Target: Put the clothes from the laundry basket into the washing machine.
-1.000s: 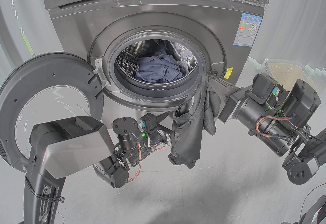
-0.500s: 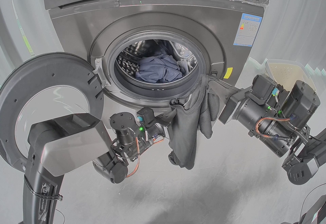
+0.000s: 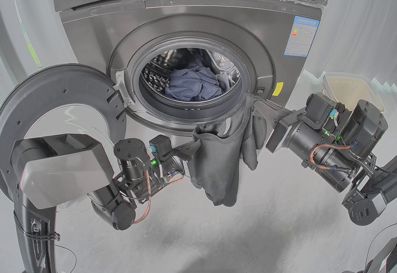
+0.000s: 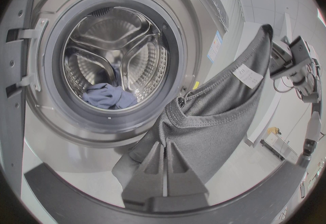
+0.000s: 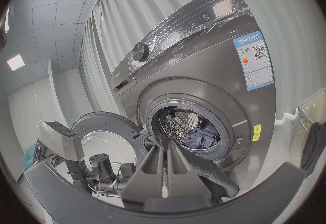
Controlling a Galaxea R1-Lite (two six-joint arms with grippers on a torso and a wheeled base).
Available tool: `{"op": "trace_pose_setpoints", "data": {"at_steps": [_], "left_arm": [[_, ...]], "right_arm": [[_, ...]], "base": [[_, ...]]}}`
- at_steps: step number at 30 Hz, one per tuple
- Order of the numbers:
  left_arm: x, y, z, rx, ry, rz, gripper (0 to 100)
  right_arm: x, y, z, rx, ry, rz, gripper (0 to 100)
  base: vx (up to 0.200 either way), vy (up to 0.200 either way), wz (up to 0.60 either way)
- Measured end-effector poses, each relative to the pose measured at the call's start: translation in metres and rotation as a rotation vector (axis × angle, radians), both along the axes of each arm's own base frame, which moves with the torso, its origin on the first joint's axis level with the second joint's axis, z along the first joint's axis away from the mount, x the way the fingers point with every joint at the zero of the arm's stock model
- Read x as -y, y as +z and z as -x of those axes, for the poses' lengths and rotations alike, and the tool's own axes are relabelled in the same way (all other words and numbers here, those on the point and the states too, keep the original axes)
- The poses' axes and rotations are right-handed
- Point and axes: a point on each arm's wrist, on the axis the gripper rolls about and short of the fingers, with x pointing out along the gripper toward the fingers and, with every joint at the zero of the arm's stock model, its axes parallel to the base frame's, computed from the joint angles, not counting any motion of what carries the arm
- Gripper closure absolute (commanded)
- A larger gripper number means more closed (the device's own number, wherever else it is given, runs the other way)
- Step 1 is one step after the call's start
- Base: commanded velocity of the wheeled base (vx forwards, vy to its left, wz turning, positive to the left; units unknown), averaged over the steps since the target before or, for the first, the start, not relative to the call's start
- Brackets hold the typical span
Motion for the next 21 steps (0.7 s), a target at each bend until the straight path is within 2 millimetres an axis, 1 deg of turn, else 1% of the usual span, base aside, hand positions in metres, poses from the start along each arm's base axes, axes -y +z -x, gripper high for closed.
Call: {"op": "trace_pose_setpoints", "data": {"at_steps": [2,6,14,21], "left_arm": [[-0.001,-0.006,0.005,-0.019,-0.007,-0.022,0],[0.001,-0.014,0.008,-0.036,-0.016,-0.044,0],[0.005,-0.011,-0.008,0.012,-0.046,-0.024,0],[0.009,-0.013,-0.011,0.021,-0.111,-0.023,0]], "right_arm": [[0.000,-0.001,0.000,-0.001,0.000,0.001,100],[0.000,-0.001,-0.001,-0.001,-0.001,0.002,100],[-0.001,-0.001,-0.001,-0.001,0.000,0.002,100],[-0.002,-0.001,-0.001,-0.001,0.003,0.002,100]], "base": [[0.000,0.000,0.00],[0.000,0.000,0.00],[0.000,0.000,0.00],[0.000,0.000,0.00]]}}
